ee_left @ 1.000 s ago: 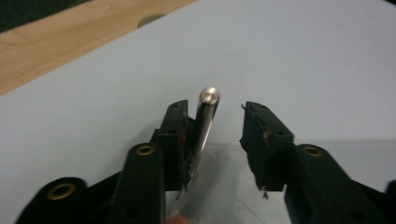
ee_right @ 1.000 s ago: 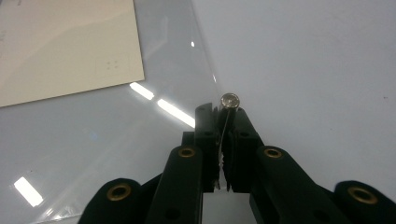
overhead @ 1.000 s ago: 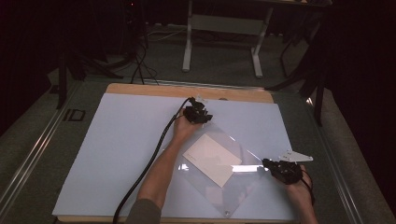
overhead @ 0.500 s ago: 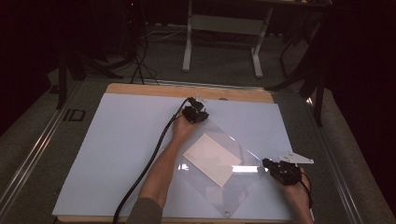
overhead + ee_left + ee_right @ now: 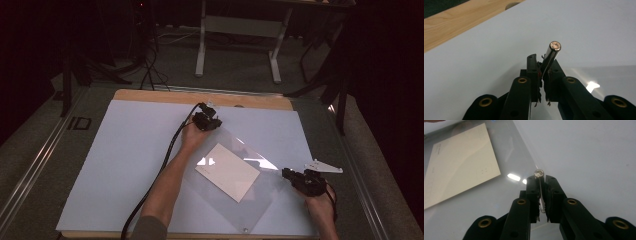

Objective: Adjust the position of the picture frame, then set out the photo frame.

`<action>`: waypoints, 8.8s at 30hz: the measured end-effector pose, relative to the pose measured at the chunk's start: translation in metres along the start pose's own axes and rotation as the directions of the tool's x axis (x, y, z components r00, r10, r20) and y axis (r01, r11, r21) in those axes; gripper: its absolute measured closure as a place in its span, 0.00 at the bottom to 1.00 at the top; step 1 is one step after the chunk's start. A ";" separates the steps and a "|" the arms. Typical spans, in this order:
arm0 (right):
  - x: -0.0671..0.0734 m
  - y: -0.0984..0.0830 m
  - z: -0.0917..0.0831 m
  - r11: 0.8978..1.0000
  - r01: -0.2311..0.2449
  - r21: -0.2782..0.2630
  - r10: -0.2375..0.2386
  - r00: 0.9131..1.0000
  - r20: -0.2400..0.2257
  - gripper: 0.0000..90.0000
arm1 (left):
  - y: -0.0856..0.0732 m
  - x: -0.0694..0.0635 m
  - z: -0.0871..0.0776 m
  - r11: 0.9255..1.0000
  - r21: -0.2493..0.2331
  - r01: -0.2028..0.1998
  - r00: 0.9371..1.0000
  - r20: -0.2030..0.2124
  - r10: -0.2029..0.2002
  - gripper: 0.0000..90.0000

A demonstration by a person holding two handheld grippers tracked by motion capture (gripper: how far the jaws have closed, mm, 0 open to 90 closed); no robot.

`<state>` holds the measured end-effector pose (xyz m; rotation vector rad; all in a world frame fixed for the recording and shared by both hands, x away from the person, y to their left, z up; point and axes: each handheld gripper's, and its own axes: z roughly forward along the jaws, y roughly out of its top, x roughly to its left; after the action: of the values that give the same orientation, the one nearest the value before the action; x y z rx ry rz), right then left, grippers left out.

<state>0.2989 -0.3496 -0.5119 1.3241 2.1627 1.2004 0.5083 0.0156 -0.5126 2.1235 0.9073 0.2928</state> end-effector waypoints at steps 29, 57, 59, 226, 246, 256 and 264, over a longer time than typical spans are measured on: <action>0.006 0.066 0.022 1.000 0.021 -0.009 -0.022 0.997 -0.071 0.90 | -0.010 0.035 -0.076 0.995 -0.001 0.098 0.994 -0.048 -0.098 0.93; 0.012 0.117 0.082 0.999 0.036 0.034 -0.030 0.987 -0.161 0.91 | -0.052 0.057 -0.141 0.987 0.031 0.159 0.981 -0.114 -0.155 0.93; 0.014 0.119 0.088 0.999 0.037 0.039 -0.031 0.986 -0.162 0.91 | -0.057 0.058 -0.145 0.986 0.030 0.166 0.980 -0.120 -0.162 0.93; 0.013 0.131 0.163 0.995 -0.047 0.091 0.055 0.995 -0.087 0.95 | -0.124 0.091 -0.129 0.886 -0.226 0.406 0.905 -0.038 -0.424 0.93; 0.017 0.130 0.142 0.999 0.045 0.022 -0.045 0.999 -0.022 0.85 | -0.116 0.098 -0.122 0.855 -0.195 0.481 0.865 -0.054 -0.499 0.93; 0.019 0.110 0.119 0.995 0.101 -0.007 -0.101 0.994 -0.032 0.82 | -0.116 0.098 -0.122 0.851 -0.193 0.489 0.861 -0.050 -0.506 0.93; 0.019 0.089 0.110 0.992 0.130 -0.006 -0.130 0.990 -0.050 0.79 | -0.115 0.099 -0.121 0.846 -0.191 0.498 0.857 -0.044 -0.514 0.93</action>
<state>0.4105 -0.2615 -0.5034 1.1440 2.2427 1.1973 0.4631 0.2042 -0.5277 1.6448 1.4058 0.1880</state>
